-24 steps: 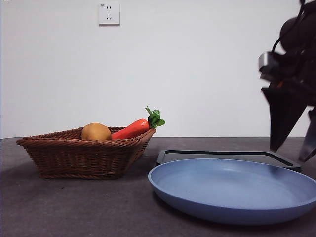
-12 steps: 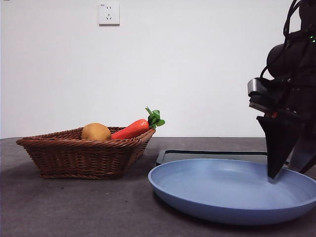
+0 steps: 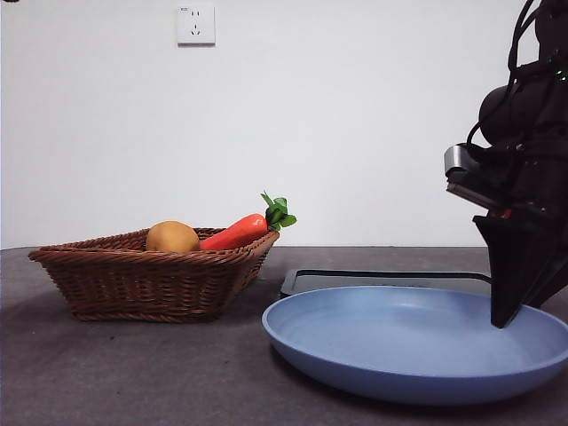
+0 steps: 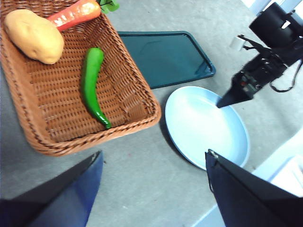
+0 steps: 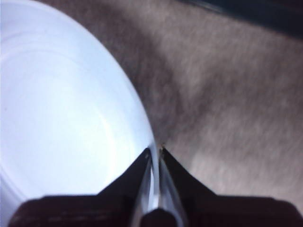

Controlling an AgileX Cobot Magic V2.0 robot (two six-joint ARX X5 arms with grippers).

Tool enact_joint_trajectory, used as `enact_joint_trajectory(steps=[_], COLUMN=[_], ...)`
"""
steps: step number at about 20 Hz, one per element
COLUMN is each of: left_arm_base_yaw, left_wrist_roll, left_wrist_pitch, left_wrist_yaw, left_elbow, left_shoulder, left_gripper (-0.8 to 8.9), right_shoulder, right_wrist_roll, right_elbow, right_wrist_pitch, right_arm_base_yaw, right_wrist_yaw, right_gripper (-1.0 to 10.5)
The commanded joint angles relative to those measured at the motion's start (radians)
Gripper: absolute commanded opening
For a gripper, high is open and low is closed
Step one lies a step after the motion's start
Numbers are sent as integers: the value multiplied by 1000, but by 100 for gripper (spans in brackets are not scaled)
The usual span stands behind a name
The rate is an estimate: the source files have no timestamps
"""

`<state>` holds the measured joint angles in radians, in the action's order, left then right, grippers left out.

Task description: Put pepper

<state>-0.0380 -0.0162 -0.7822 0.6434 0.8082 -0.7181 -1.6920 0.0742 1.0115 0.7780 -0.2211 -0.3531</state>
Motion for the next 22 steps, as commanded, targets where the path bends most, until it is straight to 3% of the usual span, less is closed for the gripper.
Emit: enact_joint_trajectory(steps=[1, 6, 14, 22], left_arm_base_yaw=[-28, -161, -341, -349], left_wrist_roll=[-11, -14, -117, -166], left_wrist_pitch=[20, 95, 193, 264], left_wrist_yaw=[-48, -208, -454, -488], left_elbow=[34, 145, 403, 613], left_shoulder=[-28, -177, -663, -1069], left_gripper=[375, 375, 374, 374], right_shoulder=[46, 294, 661, 803], right_wrist_roll=[-14, -37, -137, -173], right_elbow=[13, 13, 13, 13], right_wrist_pitch=[34, 83, 128, 157], right_arm_base_yaw=[-2, -2, 27, 39], right_wrist_yaw=[12, 12, 13, 12], right_gripper=[5, 5, 5, 5])
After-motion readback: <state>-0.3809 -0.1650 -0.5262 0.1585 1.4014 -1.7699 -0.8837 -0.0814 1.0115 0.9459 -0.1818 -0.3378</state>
